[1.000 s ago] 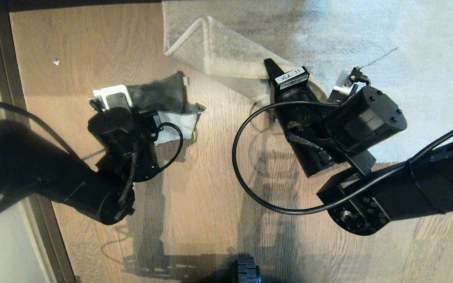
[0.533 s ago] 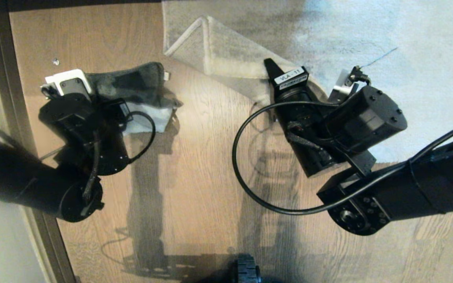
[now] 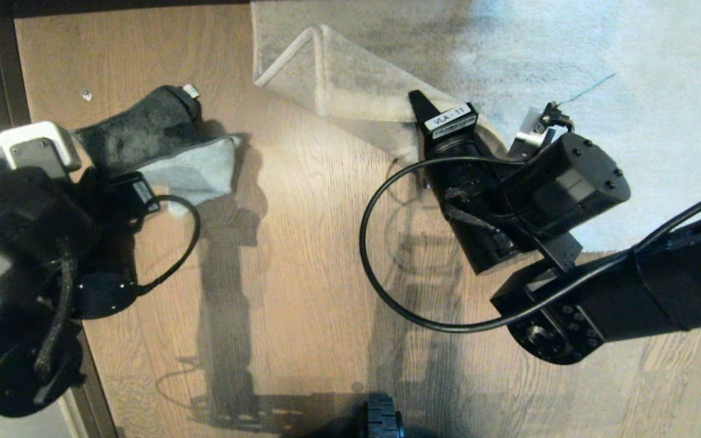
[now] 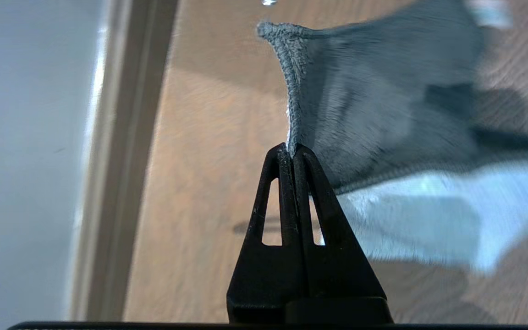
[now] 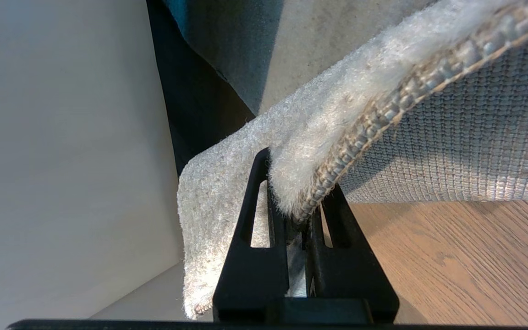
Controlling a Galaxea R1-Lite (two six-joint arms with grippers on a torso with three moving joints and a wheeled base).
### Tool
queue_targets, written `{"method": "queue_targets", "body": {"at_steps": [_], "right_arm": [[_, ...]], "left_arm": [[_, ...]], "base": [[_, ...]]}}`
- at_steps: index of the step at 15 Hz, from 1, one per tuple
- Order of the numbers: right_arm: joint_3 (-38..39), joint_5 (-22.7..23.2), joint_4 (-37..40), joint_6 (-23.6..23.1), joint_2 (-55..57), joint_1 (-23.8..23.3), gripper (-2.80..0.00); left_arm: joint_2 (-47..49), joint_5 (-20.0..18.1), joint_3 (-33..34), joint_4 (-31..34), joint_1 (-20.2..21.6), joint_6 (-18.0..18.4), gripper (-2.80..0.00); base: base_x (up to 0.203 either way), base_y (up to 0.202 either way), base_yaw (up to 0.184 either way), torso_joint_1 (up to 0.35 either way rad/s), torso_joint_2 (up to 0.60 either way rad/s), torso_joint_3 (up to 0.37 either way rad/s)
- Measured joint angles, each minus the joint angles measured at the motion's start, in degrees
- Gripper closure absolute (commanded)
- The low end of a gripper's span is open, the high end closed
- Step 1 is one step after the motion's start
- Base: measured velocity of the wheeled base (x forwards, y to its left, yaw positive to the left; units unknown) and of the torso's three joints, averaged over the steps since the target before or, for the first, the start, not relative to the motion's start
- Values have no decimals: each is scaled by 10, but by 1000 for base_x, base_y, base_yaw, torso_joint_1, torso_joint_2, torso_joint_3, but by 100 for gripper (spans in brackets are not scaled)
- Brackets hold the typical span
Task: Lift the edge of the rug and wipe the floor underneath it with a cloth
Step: Wipe the floor under the carpet with a rag
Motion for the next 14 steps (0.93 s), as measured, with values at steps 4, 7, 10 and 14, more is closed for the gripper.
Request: {"method": "queue_targets", "body": {"at_steps": [4, 7, 10, 14], "right_arm": [[0, 2, 0, 0, 0, 0, 0], [-1, 2, 0, 1, 0, 0, 0], [0, 2, 0, 2, 0, 0, 0], [0, 2, 0, 4, 0, 0, 0]], "left_arm": [[-55, 0, 64, 1, -28, 1, 0], [-79, 5, 94, 1, -81, 2, 0], [-84, 9, 98, 1, -156, 4, 0], [-68, 8, 84, 1, -272, 7, 0]], "base": [[0, 0, 0, 0, 0, 0], [0, 0, 0, 0, 0, 0], [0, 0, 0, 0, 0, 0], [0, 0, 0, 0, 0, 0]]}}
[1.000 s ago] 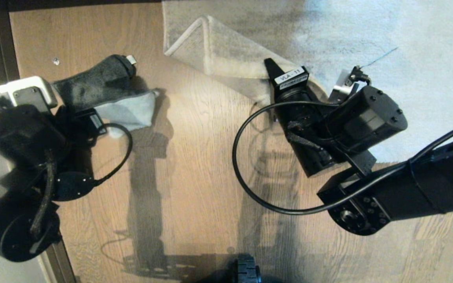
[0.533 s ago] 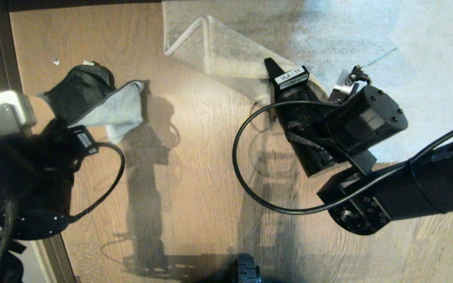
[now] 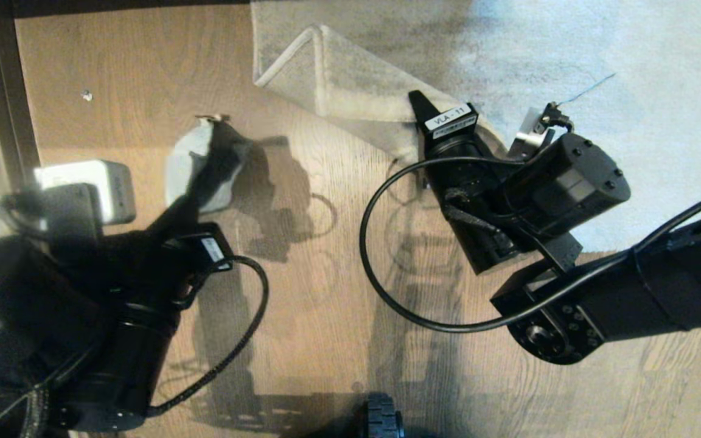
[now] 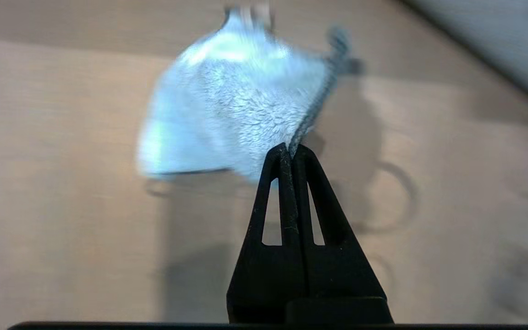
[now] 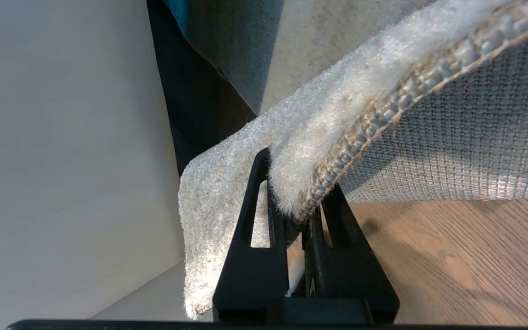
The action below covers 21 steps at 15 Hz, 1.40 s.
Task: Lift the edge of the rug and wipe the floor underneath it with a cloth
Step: Wipe the floor under the carpet with a rag
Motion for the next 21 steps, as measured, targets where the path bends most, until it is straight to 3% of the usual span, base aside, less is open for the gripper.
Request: {"method": "queue_targets", "body": {"at_steps": [6, 11, 17, 21], "right_arm": [[0, 0, 0, 1, 2, -1, 0], [-1, 0, 0, 1, 4, -1, 0], [-1, -1, 0, 1, 4, -4, 0], [-1, -1, 0, 1, 4, -4, 0]], "left_arm": [[99, 1, -135, 1, -125, 1, 0], [171, 14, -165, -3, -227, -7, 0], [238, 25, -161, -5, -241, -44, 0], [268, 45, -159, -5, -228, -70, 0]], "base": [[0, 0, 0, 0, 0, 0], [0, 0, 0, 0, 0, 0], [0, 0, 0, 0, 0, 0], [0, 0, 0, 0, 0, 0]]}}
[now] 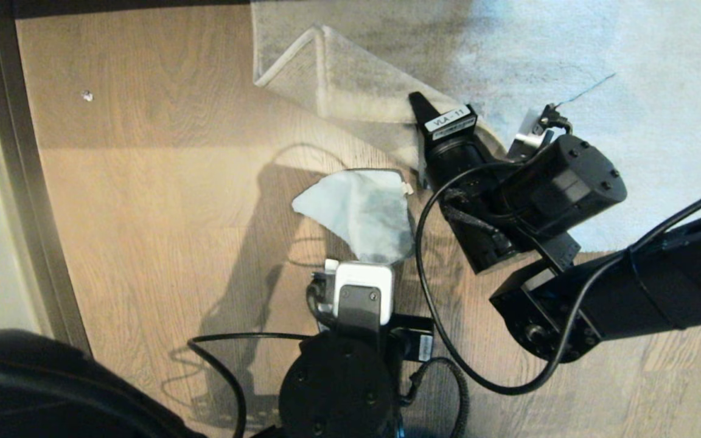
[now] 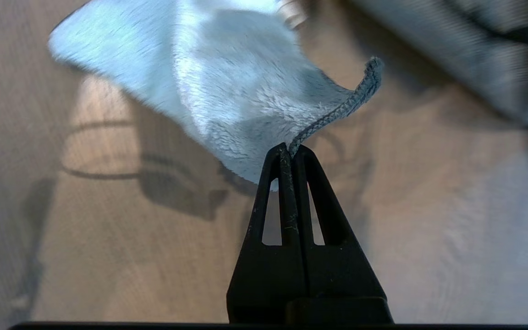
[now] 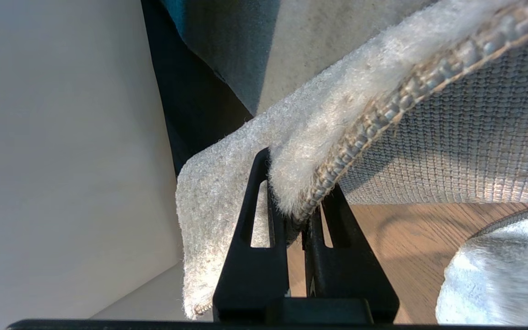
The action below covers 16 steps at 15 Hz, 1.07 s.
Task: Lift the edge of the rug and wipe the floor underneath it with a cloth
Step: Wipe the floor under the carpet with a rag
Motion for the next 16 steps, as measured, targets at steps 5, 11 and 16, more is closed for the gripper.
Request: {"method": "queue_targets", "body": {"at_steps": [5, 11, 16], "right_arm": [[0, 0, 0, 0, 0, -2, 0], [0, 0, 0, 0, 1, -2, 0], [0, 0, 0, 0, 3, -2, 0]], "left_arm": [[50, 2, -4, -49, 75, -4, 0], [89, 2, -38, -50, 165, -5, 0], [105, 3, -85, -50, 205, -4, 0]], "base": [[0, 0, 0, 0, 0, 0], [0, 0, 0, 0, 0, 0], [0, 0, 0, 0, 0, 0]]}}
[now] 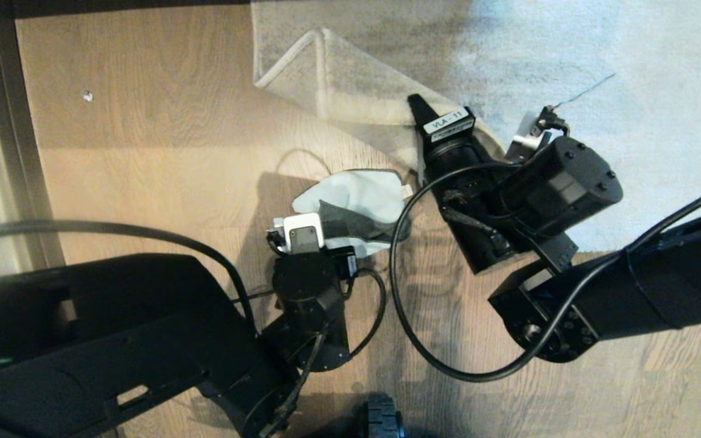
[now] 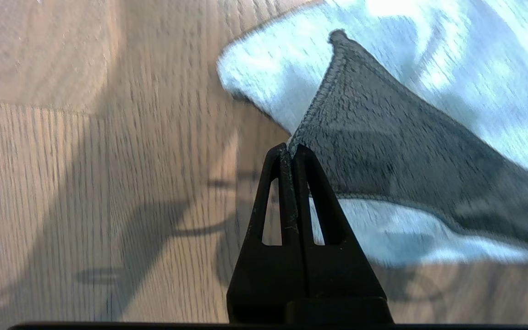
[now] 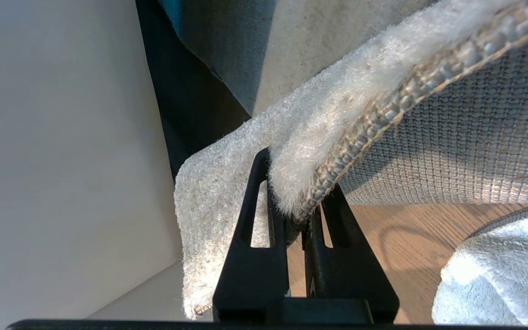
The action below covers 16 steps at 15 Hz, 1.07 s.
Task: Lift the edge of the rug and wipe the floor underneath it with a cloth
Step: Wipe the floor under the carpet with a rag
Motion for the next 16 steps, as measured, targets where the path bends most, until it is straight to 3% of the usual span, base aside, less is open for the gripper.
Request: {"method": "queue_targets", "body": {"at_steps": [7, 16], "right_arm": [[0, 0, 0, -1, 3, 0, 0], [1, 1, 0, 0, 12, 1, 0]], "left_arm": [[-11, -4, -16, 0, 94, 20, 0], [-100, -8, 11, 0, 220, 48, 0]], "base": [[0, 0, 0, 0, 0, 0], [0, 0, 0, 0, 0, 0]]}}
